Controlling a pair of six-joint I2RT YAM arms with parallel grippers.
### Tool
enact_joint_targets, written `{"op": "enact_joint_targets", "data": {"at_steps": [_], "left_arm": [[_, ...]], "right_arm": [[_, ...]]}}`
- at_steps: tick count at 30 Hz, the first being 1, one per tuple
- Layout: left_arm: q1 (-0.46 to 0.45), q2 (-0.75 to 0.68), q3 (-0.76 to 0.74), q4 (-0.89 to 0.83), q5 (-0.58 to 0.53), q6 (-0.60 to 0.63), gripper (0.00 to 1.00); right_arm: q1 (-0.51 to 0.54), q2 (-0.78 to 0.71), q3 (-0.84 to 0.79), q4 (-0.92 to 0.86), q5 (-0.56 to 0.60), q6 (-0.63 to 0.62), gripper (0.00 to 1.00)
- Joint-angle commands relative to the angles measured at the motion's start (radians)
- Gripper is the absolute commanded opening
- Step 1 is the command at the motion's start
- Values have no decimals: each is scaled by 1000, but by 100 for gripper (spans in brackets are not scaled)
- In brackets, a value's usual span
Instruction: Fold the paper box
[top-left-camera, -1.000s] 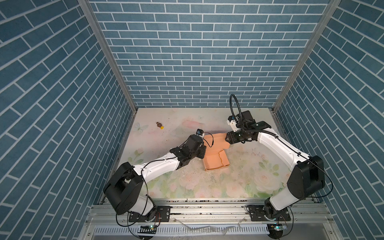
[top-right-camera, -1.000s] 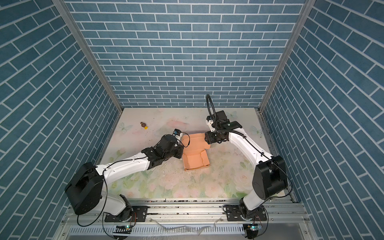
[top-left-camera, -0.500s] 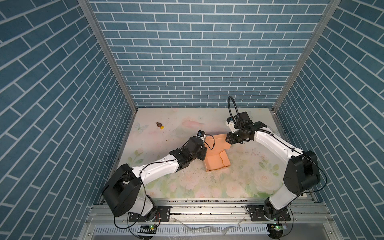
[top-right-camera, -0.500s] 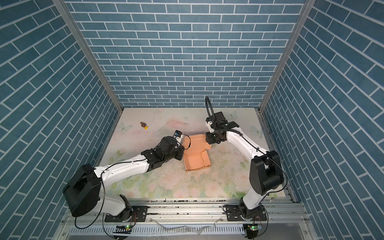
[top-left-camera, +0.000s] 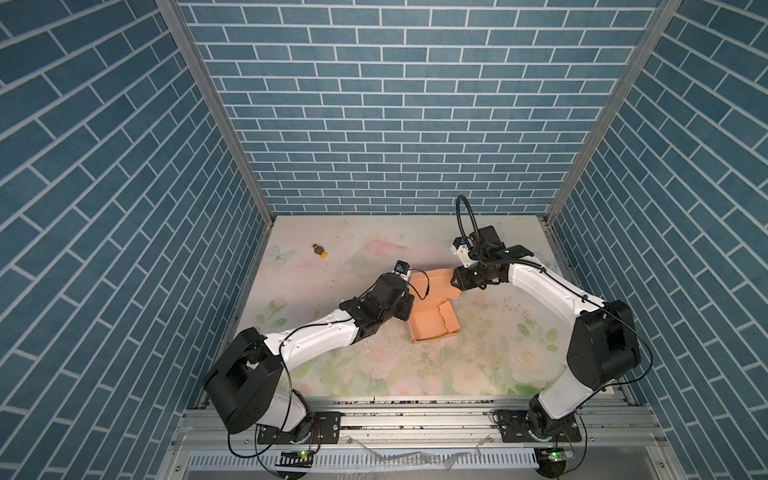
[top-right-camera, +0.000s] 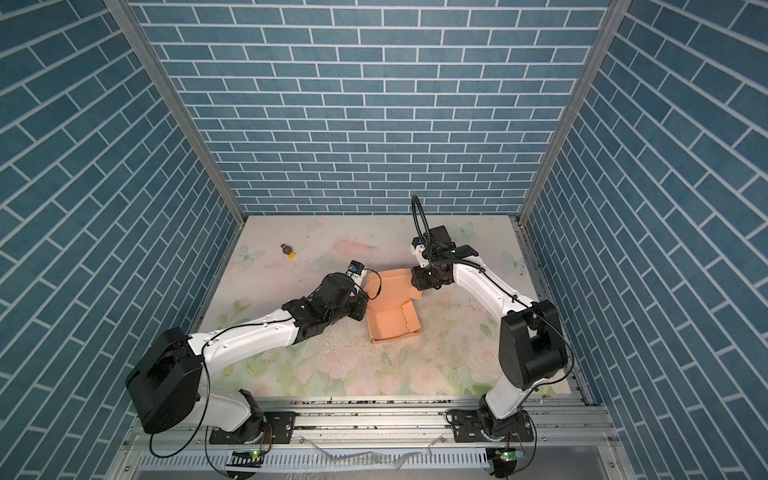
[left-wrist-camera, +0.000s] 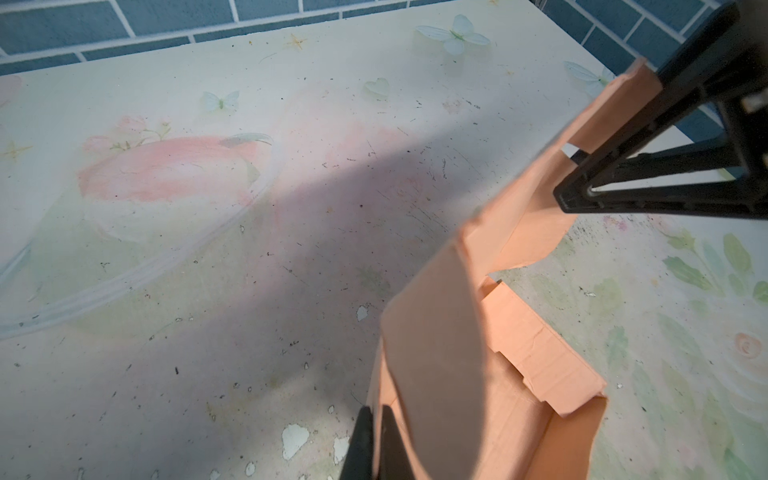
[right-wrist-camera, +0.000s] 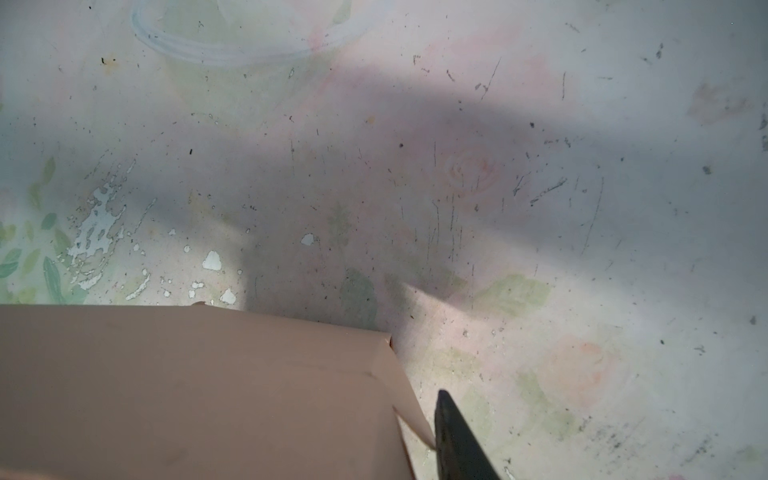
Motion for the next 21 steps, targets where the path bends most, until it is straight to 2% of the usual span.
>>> {"op": "enact_joint_targets", "data": {"at_steps": [1,7,13,21], "left_arm": [[-5,-16,-13,9,-13,7,0],[-5,-16,-13,9,-13,7,0],[-5,-18,-18,8,-14,7,0],[-5,-13,-15,10,-12,6,0]], "right_arm": [[-4,-8,-20,-2,-18,-27,37],[-4,-12,-34,13,-23,-23,33],[-4,-18,-35,29,-32,-11,22],[-4,-29,-51,53,-31,-1,14]]}}
